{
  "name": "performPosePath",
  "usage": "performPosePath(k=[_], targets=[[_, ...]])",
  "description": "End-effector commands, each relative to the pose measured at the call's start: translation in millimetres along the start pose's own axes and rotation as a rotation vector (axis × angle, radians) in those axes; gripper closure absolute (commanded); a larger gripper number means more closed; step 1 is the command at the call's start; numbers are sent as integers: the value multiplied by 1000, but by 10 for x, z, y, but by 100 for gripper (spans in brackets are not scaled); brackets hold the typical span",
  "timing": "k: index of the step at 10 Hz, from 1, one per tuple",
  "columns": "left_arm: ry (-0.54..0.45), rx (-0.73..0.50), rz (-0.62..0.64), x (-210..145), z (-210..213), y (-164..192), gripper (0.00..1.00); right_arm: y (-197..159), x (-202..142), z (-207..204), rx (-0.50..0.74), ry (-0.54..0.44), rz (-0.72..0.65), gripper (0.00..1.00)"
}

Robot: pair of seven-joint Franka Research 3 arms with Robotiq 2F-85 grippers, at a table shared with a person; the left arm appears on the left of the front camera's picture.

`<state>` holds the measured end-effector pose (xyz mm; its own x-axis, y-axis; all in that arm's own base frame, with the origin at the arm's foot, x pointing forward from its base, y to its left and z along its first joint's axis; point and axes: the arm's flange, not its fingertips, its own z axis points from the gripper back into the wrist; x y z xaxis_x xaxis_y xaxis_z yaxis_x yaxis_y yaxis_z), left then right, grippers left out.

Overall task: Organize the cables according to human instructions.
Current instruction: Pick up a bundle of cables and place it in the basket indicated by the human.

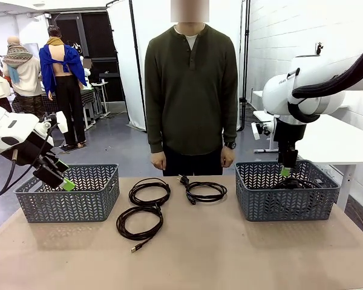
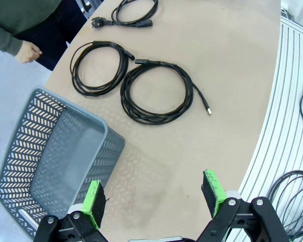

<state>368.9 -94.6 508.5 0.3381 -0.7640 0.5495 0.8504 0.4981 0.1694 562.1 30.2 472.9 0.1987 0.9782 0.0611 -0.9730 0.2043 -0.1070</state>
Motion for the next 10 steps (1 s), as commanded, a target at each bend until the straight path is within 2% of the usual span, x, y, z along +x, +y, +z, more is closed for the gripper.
performPosePath(k=[1, 4, 6, 7, 10], targets=[[-13, -15, -2, -18, -5, 22, 0, -66, 17, 106, 25, -31, -33, 0], [-13, -15, -2, -18, -5, 22, 0, -86, 129, 254, 41, -24, -44, 0], [-13, -15, -2, -18, -5, 22, 0, -85, 217, 309, -3, 20, -71, 0], [-13, -15, -2, -18, -5, 22, 0, -45, 96, 265, 18, -8, -23, 0], [-13, -15, -2, -18, -5, 22, 0, -48, 143, 302, 11, -5, -35, 0]])
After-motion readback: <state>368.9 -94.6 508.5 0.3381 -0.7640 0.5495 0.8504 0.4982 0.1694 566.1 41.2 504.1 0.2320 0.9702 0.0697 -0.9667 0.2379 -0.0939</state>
